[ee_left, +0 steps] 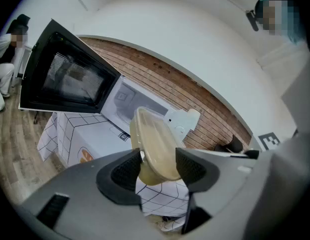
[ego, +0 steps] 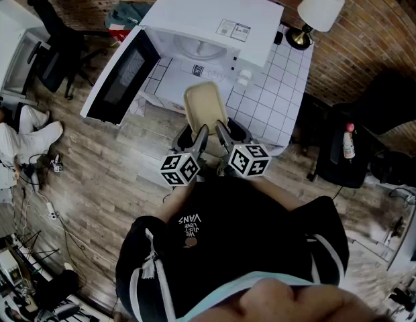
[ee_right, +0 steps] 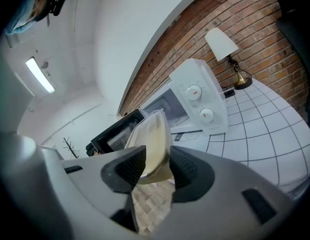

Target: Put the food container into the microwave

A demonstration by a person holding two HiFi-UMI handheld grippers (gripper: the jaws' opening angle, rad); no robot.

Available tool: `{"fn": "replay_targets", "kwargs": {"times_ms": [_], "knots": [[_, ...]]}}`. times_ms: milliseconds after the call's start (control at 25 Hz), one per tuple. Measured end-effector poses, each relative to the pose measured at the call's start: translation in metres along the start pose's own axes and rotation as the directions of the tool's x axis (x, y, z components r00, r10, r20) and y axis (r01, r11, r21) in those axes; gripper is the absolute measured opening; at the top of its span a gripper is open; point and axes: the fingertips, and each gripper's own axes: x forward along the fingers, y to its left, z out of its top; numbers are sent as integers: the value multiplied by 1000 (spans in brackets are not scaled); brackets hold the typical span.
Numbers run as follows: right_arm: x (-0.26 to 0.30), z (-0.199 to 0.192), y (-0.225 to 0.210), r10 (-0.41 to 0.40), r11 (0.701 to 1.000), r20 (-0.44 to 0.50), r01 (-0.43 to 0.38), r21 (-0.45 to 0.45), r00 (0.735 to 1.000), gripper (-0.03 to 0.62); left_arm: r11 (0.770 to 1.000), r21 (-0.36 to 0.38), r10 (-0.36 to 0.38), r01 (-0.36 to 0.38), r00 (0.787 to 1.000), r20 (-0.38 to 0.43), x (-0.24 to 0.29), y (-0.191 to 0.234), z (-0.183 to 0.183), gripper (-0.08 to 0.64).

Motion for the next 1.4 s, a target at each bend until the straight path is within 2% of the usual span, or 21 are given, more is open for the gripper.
{"fn": "replay_targets", "kwargs": {"times_ms": [640,1000,1400], "knots": [[9,-1,4,16,999,6,-16,33,1000,141,1000,-3,5,-5,1000,-2,-1,8,3,225],[32,2,12,-18,999,19,17,45,1000,141,1000,5,-29,29,999,-30,7,29,20,225],[60,6,20,-94,993,59,89,78,994,141,996,16,-91,93,992,-87,21,53,40,225]]}}
